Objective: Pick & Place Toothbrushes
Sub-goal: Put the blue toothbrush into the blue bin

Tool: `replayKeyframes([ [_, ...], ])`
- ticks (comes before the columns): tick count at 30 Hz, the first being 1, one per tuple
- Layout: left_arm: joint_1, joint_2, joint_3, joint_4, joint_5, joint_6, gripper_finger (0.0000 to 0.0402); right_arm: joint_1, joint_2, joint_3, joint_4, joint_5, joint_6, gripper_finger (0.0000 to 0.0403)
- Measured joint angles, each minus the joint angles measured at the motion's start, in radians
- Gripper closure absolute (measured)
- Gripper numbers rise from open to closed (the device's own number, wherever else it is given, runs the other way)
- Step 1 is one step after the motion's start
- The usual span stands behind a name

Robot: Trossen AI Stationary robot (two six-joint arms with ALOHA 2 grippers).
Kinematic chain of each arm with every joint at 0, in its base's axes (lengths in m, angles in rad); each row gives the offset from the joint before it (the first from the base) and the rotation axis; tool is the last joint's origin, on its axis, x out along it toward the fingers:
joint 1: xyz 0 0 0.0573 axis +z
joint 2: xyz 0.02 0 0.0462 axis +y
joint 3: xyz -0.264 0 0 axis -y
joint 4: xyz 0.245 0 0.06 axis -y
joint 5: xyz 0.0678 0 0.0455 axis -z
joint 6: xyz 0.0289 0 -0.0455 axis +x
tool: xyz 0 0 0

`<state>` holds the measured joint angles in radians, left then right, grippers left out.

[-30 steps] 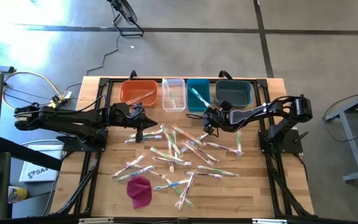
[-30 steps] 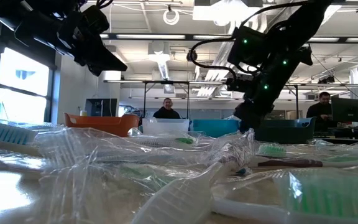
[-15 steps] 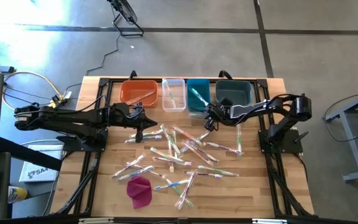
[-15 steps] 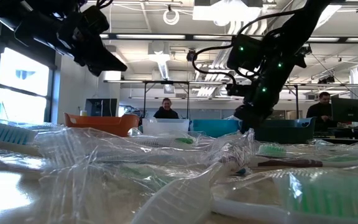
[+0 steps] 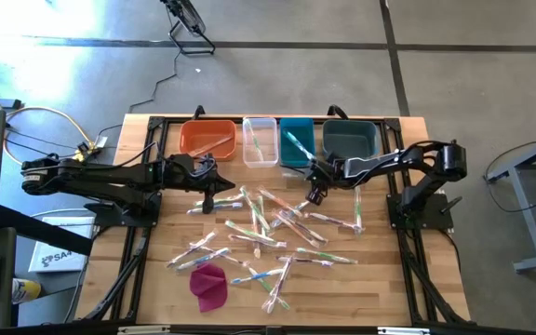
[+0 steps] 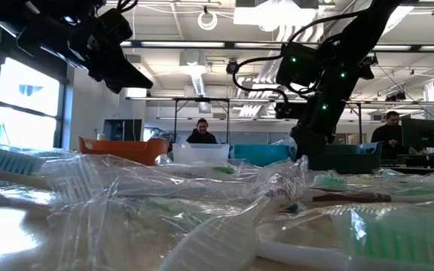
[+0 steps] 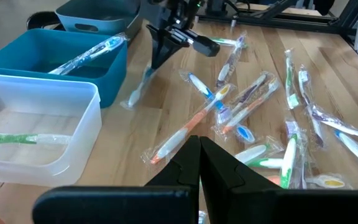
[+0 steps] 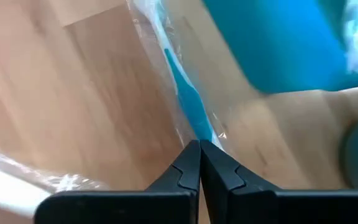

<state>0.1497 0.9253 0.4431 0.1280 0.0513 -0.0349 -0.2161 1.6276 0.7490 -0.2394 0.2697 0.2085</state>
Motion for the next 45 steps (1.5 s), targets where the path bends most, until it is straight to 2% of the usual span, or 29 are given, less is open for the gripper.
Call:
replayKeyframes([
  [14,0.000,0.000,0.000,0.000,0.000,0.000,0.0401,0.086,-0.001,0.000,-0.027,-0.187,0.037,0.0401],
  [22,0.000,0.000,0.000,0.000,0.000,0.002,0.0401,0.144,-0.039,0.000,-0.032,-0.193,0.060,0.0401],
  [27,0.000,0.000,0.000,0.000,0.000,0.003,0.0401,0.170,-0.122,0.000,-0.020,-0.121,0.050,0.0401],
  [33,0.000,0.000,0.000,0.000,0.000,0.003,0.0401,0.155,-0.191,0.000,-0.012,-0.114,0.049,0.0401],
  [45,0.000,0.000,0.000,0.000,0.000,0.003,0.0401,0.108,-0.183,0.000,-0.042,-0.101,0.027,0.0400],
])
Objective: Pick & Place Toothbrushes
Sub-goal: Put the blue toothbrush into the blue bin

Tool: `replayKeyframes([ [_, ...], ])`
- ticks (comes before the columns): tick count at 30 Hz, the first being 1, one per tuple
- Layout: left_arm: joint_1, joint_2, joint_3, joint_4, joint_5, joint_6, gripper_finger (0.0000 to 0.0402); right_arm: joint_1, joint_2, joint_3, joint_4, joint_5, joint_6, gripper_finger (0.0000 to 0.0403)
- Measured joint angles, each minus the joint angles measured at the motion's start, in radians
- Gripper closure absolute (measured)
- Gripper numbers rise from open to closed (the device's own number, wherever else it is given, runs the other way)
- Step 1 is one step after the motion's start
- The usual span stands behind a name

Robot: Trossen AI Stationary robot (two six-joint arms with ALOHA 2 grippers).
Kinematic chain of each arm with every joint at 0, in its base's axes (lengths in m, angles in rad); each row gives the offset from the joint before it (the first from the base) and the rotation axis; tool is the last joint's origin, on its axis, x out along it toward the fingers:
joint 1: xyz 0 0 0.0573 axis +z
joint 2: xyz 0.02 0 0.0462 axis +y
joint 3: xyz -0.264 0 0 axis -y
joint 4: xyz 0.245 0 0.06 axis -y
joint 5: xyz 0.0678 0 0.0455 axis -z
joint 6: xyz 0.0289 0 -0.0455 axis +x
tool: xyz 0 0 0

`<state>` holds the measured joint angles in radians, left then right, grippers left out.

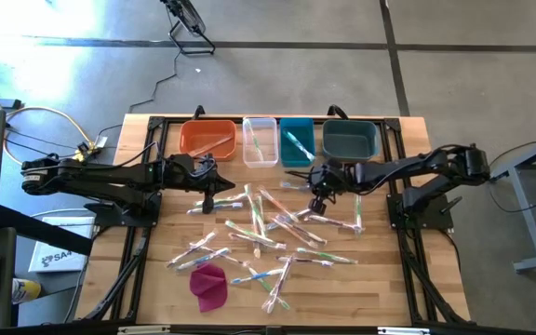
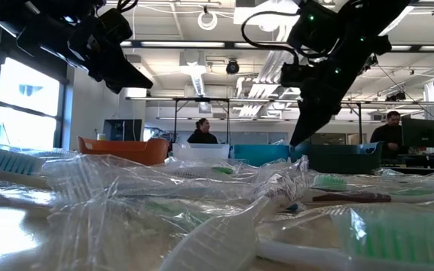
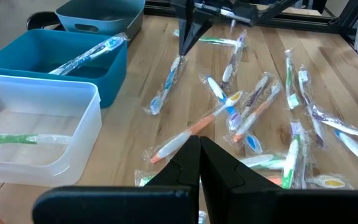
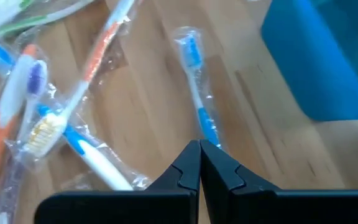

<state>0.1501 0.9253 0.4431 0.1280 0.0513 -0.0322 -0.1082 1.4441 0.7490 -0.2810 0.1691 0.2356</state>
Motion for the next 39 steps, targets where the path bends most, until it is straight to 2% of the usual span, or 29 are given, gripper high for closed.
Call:
replayKeyframes([
  [4,0.000,0.000,0.000,0.000,0.000,0.000,0.0401,-0.007,0.002,0.000,-0.023,0.059,0.028,0.0400],
  [13,0.000,0.000,0.000,0.000,0.000,0.000,0.0401,-0.011,0.002,0.000,-0.052,0.060,0.023,0.0395],
  [16,0.000,0.000,0.000,0.000,0.000,0.000,0.0401,-0.011,0.002,0.000,-0.060,0.063,0.022,0.0371],
  [19,0.000,0.000,0.000,0.000,0.000,0.000,0.0401,-0.011,0.002,0.000,-0.060,0.064,0.021,0.0330],
  [25,0.000,0.000,0.000,0.000,0.000,0.000,0.0401,-0.011,0.002,0.000,-0.072,0.059,-0.062,0.0267],
  [29,0.000,0.000,0.000,0.000,0.000,0.000,0.0401,-0.013,0.004,0.000,-0.071,0.047,-0.085,0.0256],
  [33,0.000,0.000,0.000,0.000,0.000,0.000,0.0401,-0.025,0.005,0.000,-0.071,-0.014,-0.084,0.0255],
  [39,0.000,0.000,0.000,-0.001,0.000,-0.001,0.0401,-0.025,0.056,0.000,-0.058,-0.020,-0.081,0.0255],
])
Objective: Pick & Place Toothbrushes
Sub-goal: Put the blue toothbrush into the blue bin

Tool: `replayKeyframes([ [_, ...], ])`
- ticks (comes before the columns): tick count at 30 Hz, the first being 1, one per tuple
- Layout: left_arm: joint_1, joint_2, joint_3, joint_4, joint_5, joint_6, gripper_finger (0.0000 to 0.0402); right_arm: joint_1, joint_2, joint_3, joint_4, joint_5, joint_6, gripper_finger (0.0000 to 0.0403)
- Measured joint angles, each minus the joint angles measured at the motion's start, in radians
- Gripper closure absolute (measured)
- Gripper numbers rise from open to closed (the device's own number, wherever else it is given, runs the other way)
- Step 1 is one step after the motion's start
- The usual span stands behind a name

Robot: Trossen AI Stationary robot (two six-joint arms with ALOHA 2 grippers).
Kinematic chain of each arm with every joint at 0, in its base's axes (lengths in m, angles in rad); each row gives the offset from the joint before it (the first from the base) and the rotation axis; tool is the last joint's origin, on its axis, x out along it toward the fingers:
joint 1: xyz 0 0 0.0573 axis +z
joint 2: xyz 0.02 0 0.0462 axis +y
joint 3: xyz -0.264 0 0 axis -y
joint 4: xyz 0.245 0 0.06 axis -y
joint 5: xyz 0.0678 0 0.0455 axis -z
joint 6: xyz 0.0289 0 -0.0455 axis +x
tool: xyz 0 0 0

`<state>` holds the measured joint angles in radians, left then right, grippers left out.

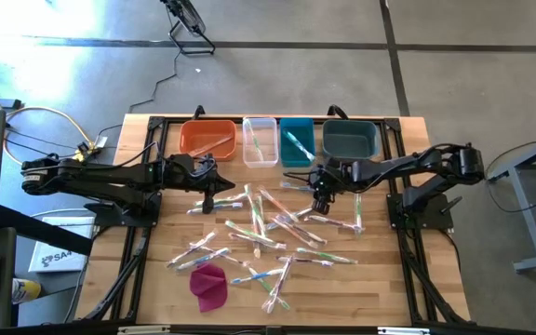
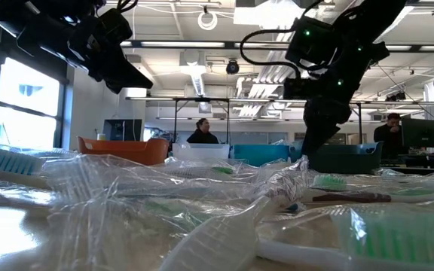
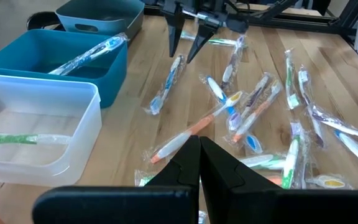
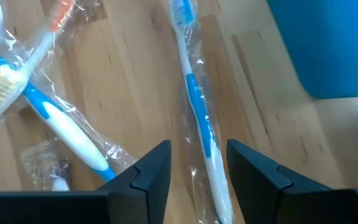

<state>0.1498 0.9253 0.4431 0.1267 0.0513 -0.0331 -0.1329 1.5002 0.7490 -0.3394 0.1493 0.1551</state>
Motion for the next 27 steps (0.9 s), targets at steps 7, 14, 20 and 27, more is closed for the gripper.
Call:
replayKeyframes([
  [7,0.000,0.000,0.000,-0.004,0.000,-0.001,0.0401,-0.001,0.075,0.000,-0.004,0.047,-0.003,0.0255],
  [14,0.000,0.000,0.000,-0.004,0.000,-0.001,0.0401,-0.001,0.082,0.000,-0.048,0.058,-0.003,0.0255],
  [20,0.000,0.000,0.000,-0.004,0.000,-0.001,0.0401,-0.018,0.087,0.000,-0.113,0.053,-0.003,0.0255],
  [27,0.000,0.000,0.000,-0.006,0.000,-0.001,0.0401,-0.027,0.101,0.002,-0.108,0.049,-0.021,0.0256],
])
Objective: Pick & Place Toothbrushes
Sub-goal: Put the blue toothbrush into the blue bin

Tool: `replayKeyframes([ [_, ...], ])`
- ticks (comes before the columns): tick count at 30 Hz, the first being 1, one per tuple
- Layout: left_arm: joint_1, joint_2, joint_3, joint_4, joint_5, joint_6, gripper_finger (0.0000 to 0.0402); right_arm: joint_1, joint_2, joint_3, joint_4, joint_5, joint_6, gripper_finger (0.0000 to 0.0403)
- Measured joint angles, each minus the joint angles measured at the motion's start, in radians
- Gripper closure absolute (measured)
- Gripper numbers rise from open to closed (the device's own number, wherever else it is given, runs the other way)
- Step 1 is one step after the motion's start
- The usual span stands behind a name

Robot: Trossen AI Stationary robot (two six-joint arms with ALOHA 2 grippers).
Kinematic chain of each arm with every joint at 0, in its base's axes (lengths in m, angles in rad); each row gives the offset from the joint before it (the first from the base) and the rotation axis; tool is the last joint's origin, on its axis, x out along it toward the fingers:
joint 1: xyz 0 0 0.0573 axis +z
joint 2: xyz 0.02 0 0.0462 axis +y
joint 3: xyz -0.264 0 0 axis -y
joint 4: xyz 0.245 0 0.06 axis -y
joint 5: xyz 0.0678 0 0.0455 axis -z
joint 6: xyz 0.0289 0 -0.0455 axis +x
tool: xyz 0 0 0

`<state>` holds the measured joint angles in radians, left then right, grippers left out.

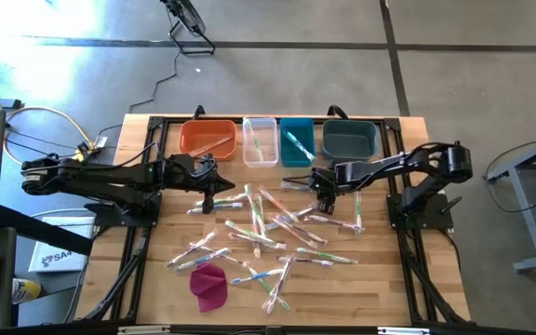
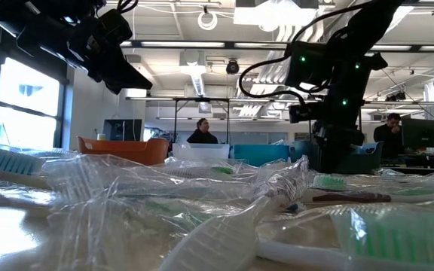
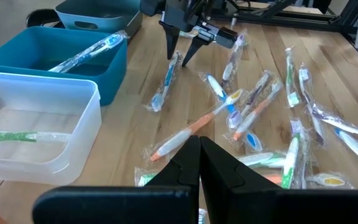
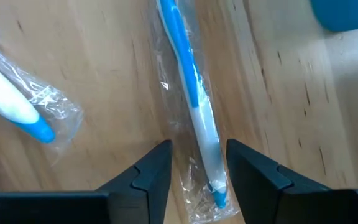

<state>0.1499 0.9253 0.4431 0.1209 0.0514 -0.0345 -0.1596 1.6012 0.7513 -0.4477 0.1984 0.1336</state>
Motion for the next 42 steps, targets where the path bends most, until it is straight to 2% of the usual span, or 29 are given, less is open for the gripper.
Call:
replayKeyframes([
  [5,0.000,0.000,0.000,-0.007,0.000,0.000,0.0401,0.000,0.001,0.000,0.007,-0.040,-0.007,0.0280],
  [17,0.000,0.000,0.000,-0.012,0.000,0.000,0.0401,0.000,0.002,-0.002,0.008,-0.065,-0.008,0.0386],
  [29,0.000,0.000,0.000,-0.013,0.000,0.000,0.0401,0.035,-0.024,-0.005,-0.022,0.005,-0.007,0.0390],
  [36,0.000,0.000,0.000,-0.015,0.000,0.000,0.0401,0.069,-0.092,-0.005,-0.014,-0.017,0.004,0.0390],
  [42,0.000,0.000,0.000,-0.015,0.000,0.000,0.0401,0.095,-0.190,-0.005,0.013,-0.015,0.079,0.0390],
])
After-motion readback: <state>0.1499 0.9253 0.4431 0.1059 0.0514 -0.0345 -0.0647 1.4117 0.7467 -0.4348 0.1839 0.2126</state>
